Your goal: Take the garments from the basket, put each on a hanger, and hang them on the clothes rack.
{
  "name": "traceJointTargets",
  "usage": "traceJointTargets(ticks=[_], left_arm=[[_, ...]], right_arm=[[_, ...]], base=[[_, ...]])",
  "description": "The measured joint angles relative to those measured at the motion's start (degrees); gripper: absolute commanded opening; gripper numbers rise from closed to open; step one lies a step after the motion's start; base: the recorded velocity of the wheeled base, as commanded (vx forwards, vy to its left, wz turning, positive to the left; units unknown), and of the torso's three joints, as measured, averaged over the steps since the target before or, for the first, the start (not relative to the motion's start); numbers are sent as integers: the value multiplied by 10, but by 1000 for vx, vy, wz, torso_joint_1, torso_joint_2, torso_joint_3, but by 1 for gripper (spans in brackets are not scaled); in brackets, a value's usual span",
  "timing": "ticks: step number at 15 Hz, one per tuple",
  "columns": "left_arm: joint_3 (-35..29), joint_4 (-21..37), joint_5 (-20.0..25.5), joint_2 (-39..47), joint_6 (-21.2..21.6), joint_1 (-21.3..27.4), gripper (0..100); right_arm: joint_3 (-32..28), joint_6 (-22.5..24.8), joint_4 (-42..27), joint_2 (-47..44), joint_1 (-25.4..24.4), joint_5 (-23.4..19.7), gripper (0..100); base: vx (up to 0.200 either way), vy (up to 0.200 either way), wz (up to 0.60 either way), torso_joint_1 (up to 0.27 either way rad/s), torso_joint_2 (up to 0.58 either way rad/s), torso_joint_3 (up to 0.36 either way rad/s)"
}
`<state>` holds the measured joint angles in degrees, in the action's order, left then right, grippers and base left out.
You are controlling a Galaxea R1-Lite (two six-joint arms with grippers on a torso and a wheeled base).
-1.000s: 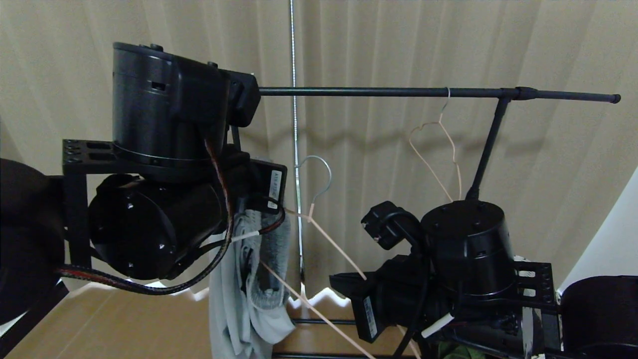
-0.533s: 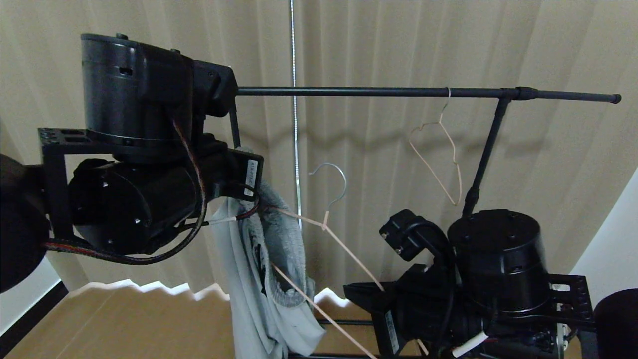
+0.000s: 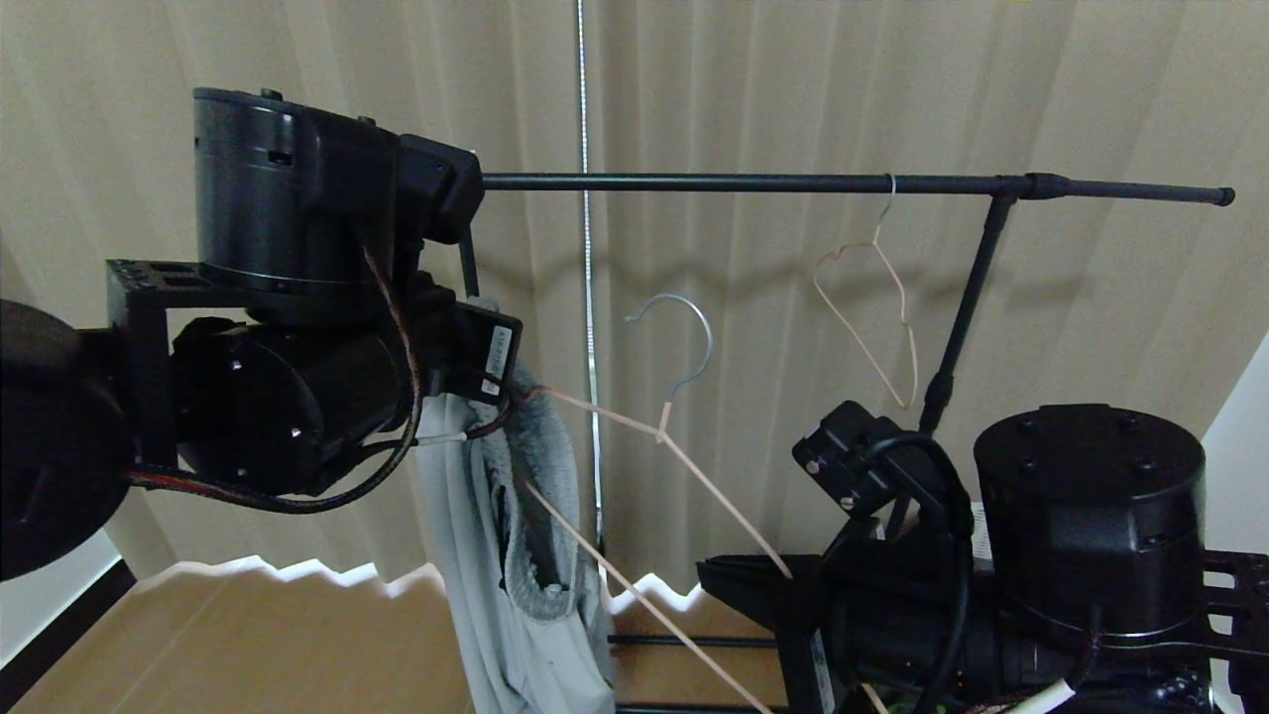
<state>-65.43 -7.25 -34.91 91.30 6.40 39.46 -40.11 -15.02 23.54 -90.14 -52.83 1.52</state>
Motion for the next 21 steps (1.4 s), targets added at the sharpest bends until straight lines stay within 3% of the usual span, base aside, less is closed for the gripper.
traceJointTargets(ticks=[3, 7, 12, 14, 18, 21], left_arm=[[1, -8, 6, 2, -1, 23, 0], [0, -28, 110, -6, -2, 71, 0], [17, -29, 148, -33, -2, 89, 0], [33, -30, 197, -50, -5, 103, 0], [63, -31, 202, -72, -6, 100, 0], [80, -29, 193, -78, 3, 62, 0]], right_arm=[[0, 1, 0, -1, -4, -28, 0], [-9, 1, 1, -17, -3, -29, 0], [-18, 1, 1, -27, 17, -30, 0], [-25, 0, 13, -37, 27, -31, 0], [-25, 4, 30, -44, 30, -31, 0], [-19, 17, 25, -32, 32, -30, 0]], base=[[0, 0, 0, 0, 0, 0], [0, 0, 0, 0, 0, 0], [0, 0, 0, 0, 0, 0], [0, 0, 0, 0, 0, 0], [0, 0, 0, 0, 0, 0], [0, 0, 0, 0, 0, 0]])
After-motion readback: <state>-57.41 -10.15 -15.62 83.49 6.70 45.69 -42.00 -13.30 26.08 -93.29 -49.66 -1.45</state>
